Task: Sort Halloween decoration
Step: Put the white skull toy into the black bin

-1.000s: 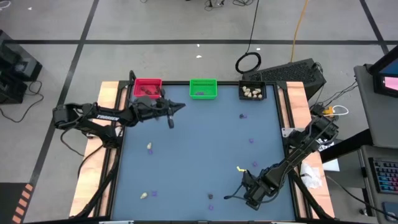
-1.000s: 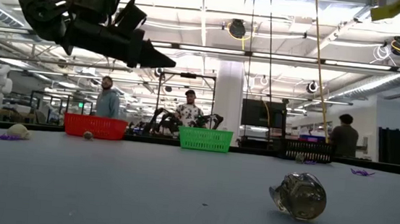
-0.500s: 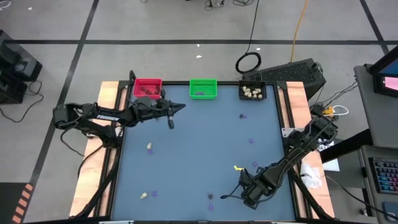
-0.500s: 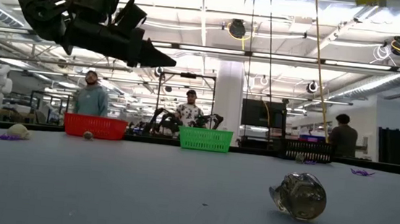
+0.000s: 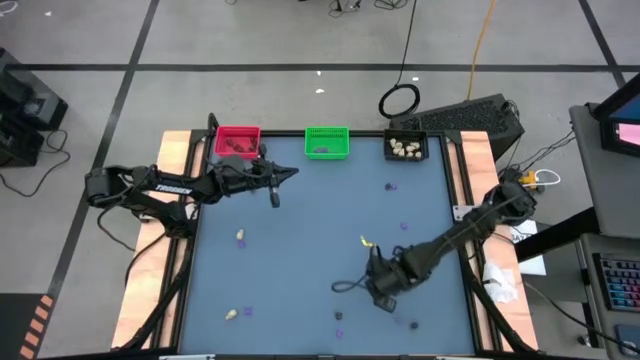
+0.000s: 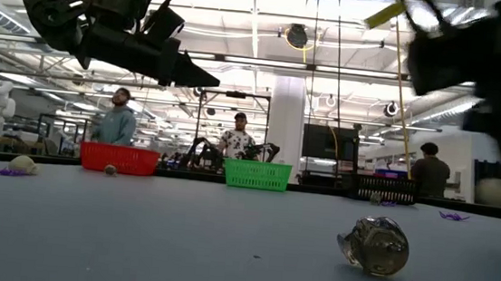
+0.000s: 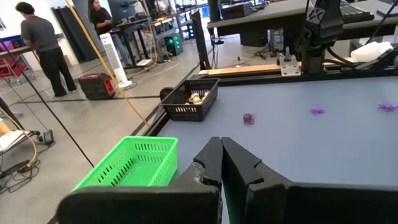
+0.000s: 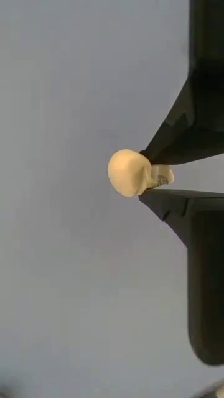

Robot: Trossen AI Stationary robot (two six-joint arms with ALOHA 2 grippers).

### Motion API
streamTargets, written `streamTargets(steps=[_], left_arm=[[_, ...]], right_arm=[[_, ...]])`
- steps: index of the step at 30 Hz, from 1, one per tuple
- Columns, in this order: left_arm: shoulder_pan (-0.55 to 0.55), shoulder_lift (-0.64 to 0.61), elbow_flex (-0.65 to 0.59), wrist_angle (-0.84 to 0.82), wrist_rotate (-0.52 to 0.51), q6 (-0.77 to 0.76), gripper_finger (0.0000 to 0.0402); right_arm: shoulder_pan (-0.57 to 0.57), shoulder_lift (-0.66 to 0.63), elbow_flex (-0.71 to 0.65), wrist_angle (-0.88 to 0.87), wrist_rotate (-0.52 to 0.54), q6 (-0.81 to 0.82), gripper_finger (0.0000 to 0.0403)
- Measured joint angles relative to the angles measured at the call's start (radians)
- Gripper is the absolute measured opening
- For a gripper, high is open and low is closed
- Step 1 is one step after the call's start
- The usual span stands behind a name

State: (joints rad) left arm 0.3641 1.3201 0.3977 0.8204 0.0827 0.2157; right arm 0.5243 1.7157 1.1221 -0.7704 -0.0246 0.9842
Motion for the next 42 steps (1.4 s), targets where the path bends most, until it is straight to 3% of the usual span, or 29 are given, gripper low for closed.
streamTargets(steps=[9,21,35,42], left_arm=[[0.0,0.0,0.0,-0.002,-0.005,0.0,0.0004],[0.0,0.0,0.0,0.0,-0.007,0.001,0.0004],[0.0,0.0,0.0,0.0,-0.008,0.002,0.0004],[0.002,0.0,0.0,0.001,-0.008,0.004,0.0004]], right_arm=[[-0.271,-0.077,0.001,-0.063,0.102,-0.292,0.0049],[-0.765,-0.218,0.001,-0.137,0.182,-0.653,0.0049],[-1.333,-0.157,0.001,0.006,0.171,-1.032,0.0049],[-1.496,-0.058,0.001,0.097,0.127,-1.116,0.0049]])
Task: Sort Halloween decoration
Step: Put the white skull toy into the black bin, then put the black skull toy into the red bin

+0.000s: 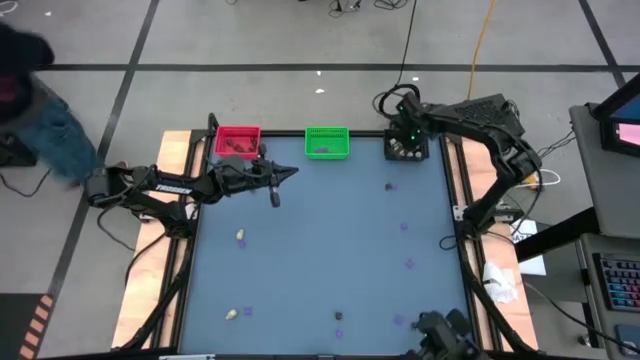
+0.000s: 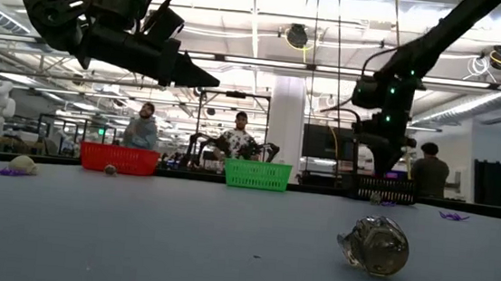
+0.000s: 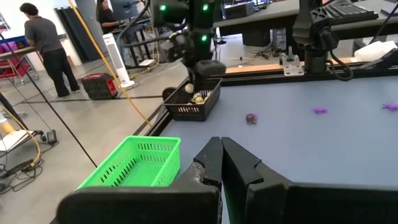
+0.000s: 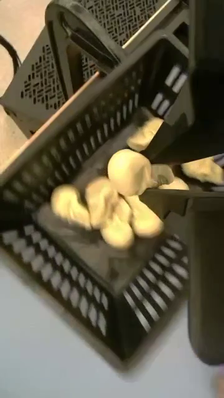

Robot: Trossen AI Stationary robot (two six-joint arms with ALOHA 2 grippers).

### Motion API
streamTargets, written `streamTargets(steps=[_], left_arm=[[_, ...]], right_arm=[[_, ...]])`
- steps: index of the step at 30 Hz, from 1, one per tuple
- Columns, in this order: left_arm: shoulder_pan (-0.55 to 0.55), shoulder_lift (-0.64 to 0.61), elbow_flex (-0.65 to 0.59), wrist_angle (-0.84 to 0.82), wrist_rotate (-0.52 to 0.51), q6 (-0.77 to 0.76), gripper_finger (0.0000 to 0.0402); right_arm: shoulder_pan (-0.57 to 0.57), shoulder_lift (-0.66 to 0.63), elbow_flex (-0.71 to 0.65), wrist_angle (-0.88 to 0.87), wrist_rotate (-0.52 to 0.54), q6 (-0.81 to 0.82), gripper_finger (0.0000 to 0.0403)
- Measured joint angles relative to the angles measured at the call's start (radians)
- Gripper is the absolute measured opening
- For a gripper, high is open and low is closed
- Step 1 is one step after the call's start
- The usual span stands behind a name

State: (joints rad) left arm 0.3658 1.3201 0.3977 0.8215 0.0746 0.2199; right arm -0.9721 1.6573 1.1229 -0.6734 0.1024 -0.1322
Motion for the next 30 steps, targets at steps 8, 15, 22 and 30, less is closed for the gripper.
streamTargets(steps=[8,15,22,30], left_arm=[[0.0,0.0,0.0,0.0,0.0,0.004,0.0004],[0.0,0.0,0.0,0.0,0.0,0.004,0.0004],[0.0,0.0,0.0,-0.007,0.0,-0.002,0.0004],[0.0,0.0,0.0,-0.046,0.0,-0.025,0.0004]], right_arm=[[-0.062,0.044,0.0,0.019,0.0,-0.011,0.0067],[-0.07,0.04,0.0,0.021,0.005,-0.011,0.013],[-0.063,-0.013,0.0,0.029,0.002,-0.024,0.0121],[-0.006,-0.166,-0.113,0.216,-0.011,-0.039,0.001]])
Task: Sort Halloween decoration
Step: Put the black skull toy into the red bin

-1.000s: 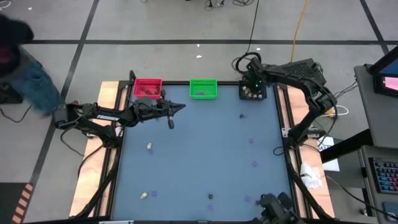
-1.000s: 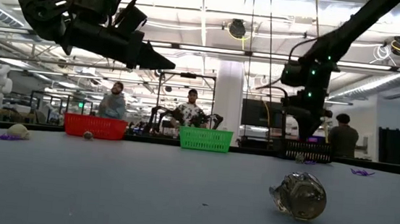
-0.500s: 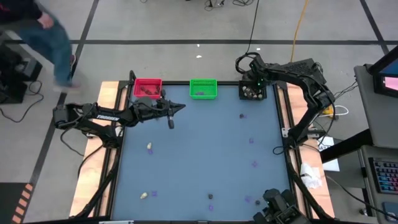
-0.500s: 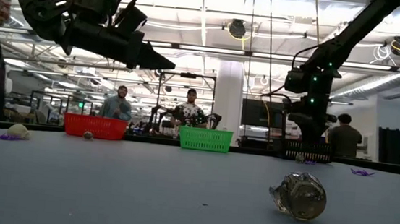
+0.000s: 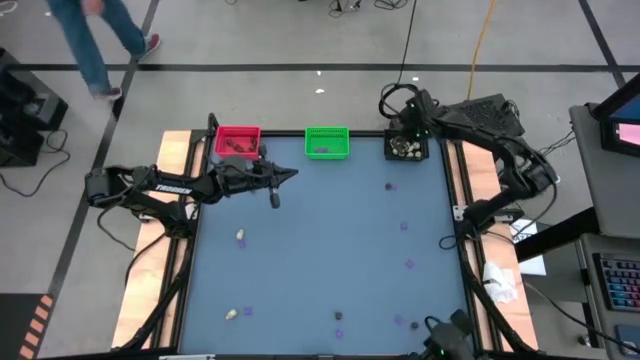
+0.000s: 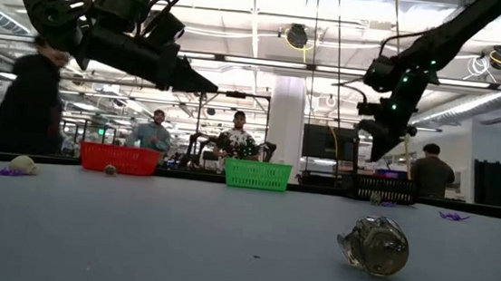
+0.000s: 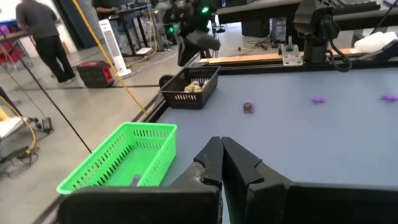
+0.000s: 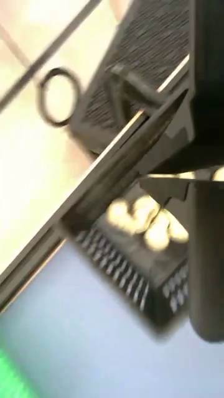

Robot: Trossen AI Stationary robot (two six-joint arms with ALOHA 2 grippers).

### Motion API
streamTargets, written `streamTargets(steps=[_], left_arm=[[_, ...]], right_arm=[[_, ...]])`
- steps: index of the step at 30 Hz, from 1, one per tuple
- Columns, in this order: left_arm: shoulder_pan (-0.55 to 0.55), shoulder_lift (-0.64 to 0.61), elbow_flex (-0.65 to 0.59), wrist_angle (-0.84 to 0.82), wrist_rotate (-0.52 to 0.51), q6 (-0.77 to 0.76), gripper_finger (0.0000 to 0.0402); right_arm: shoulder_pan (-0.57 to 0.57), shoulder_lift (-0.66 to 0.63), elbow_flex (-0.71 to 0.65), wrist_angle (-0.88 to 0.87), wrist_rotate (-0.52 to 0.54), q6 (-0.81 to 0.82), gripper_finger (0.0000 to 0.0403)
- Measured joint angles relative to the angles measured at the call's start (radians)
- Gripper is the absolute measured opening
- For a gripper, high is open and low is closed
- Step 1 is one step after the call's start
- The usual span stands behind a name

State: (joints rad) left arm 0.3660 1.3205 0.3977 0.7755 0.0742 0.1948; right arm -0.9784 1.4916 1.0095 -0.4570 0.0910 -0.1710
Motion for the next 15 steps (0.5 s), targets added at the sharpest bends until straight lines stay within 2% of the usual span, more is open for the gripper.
streamTargets(steps=[4,8,15], left_arm=[[0.0,0.0,0.0,-0.006,0.0,-0.03,0.0004],[-0.006,0.0,0.0,-0.034,0.0,-0.031,0.0004],[-0.071,0.0,0.0,-0.09,-0.003,-0.033,0.0004]], right_arm=[[0.053,-0.088,-0.107,0.16,-0.065,0.034,0.001],[0.131,-0.178,-0.204,0.285,-0.069,0.069,0.0004],[0.241,-0.324,-0.312,0.323,-0.068,0.098,0.0002]])
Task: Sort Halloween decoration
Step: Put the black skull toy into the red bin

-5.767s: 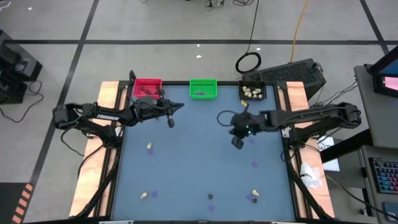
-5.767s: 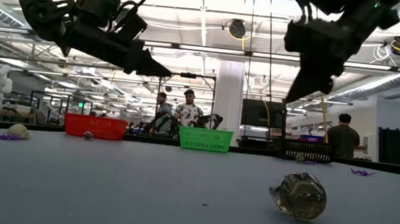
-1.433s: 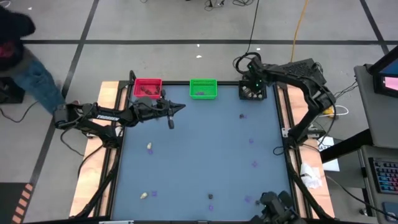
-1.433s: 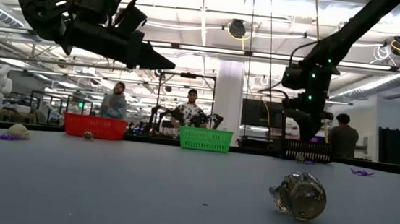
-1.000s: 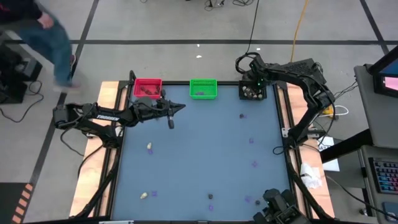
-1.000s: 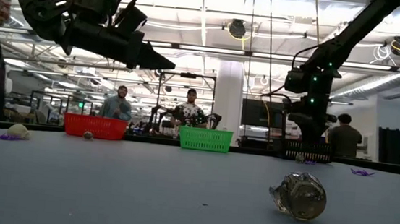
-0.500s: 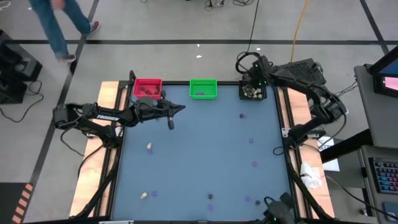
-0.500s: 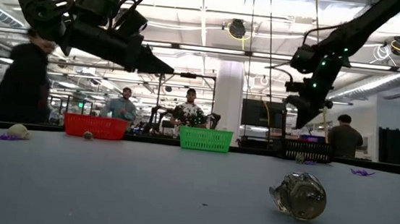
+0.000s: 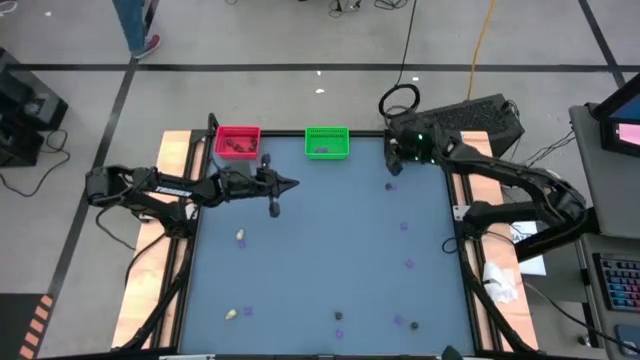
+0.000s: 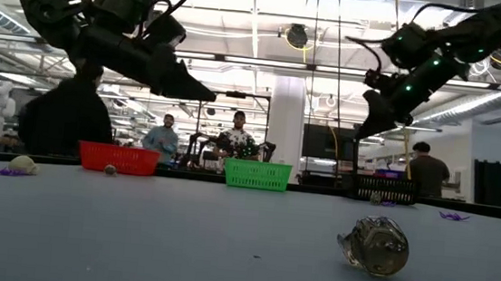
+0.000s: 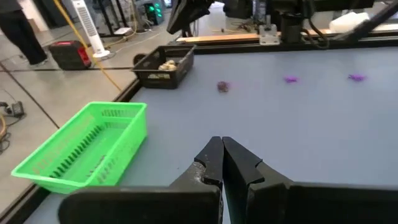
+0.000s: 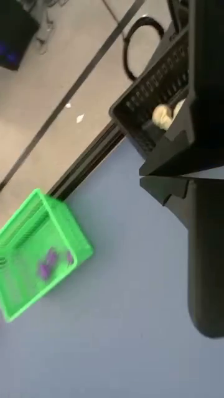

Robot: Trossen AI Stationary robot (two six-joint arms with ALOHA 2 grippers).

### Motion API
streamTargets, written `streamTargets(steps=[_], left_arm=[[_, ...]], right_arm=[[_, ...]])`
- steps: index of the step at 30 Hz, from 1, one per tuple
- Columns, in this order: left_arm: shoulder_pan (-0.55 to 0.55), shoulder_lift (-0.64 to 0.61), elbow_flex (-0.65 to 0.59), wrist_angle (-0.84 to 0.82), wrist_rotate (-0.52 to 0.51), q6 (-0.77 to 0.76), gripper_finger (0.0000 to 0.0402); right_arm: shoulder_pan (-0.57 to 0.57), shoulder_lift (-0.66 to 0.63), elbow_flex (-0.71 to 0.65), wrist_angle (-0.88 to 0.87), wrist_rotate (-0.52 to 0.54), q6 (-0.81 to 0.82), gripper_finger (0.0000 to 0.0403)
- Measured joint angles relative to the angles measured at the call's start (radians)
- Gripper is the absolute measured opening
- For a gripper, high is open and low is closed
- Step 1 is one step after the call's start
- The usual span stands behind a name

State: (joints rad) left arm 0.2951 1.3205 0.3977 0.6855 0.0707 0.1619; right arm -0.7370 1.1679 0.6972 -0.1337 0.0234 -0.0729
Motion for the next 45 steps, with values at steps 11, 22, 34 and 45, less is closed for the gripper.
streamTargets(steps=[11,22,34,45], left_arm=[[-0.127,0.0,0.069,-0.128,-0.118,-0.051,0.0004],[-0.229,0.031,0.122,-0.208,-0.239,-0.106,0.0004],[-0.285,0.269,0.268,-0.23,-0.219,-0.156,0.0004],[-0.303,0.409,0.381,-0.285,-0.2,-0.156,0.0004]], right_arm=[[0.138,-0.095,-0.251,0.415,-0.023,0.009,0.0001],[0.185,-0.095,-0.28,0.581,-0.135,-0.026,0.0],[0.196,-0.095,-0.28,0.629,-0.137,-0.075,0.0],[0.196,-0.095,-0.279,0.639,-0.136,-0.104,0.0]])
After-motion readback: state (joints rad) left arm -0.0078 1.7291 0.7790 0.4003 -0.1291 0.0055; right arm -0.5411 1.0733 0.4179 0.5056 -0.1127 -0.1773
